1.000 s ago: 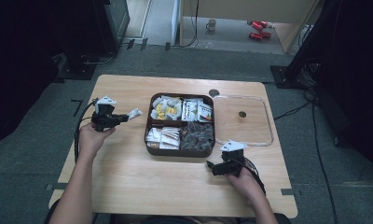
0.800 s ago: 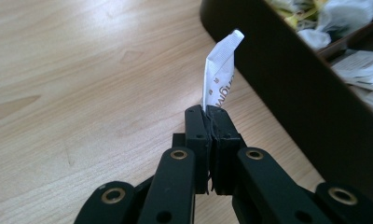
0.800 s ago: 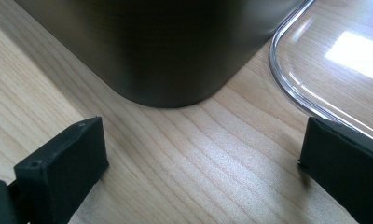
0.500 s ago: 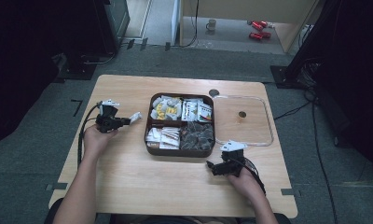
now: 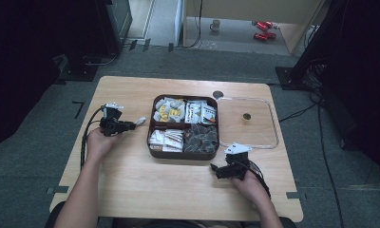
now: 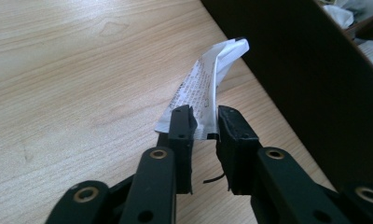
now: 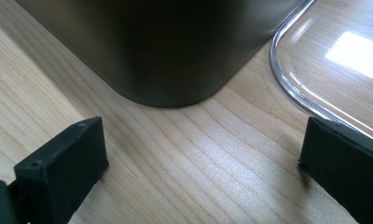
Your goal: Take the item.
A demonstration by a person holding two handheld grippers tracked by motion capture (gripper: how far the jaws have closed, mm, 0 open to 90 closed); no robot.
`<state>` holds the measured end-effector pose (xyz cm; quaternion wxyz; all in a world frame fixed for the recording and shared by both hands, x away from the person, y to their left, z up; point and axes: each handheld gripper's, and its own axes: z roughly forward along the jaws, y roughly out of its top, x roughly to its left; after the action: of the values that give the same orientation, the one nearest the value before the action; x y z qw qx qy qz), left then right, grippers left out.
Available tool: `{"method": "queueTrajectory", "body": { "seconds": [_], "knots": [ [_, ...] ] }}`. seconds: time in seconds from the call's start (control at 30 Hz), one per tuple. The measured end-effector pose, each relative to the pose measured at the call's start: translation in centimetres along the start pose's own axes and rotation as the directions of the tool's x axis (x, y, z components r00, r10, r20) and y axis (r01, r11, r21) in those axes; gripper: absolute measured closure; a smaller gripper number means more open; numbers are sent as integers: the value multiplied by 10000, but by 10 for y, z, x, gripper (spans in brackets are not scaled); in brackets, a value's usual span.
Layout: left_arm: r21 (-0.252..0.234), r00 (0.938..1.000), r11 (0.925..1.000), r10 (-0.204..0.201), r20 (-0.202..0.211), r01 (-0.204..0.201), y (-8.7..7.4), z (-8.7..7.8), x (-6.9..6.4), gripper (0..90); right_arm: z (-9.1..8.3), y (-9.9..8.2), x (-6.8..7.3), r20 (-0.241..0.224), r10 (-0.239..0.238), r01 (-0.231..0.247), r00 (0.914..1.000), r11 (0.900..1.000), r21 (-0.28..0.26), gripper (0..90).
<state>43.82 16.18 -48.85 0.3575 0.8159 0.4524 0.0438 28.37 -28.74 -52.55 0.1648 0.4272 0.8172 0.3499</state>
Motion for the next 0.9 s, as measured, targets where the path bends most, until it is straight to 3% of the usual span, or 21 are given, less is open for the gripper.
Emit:
{"method": "queueTrajectory", "body": {
  "seconds": [0.57,0.9],
  "knots": [
    [-510,9991,9985,171,-375,-190,-3,-18,0,594,0,0,0,-14,-19,19,10000,10000,8,3],
    [-827,9990,9965,-111,-441,74,-10,-31,3,525,0,0,0,-32,-15,15,10000,10000,17,3]
  ]
}}
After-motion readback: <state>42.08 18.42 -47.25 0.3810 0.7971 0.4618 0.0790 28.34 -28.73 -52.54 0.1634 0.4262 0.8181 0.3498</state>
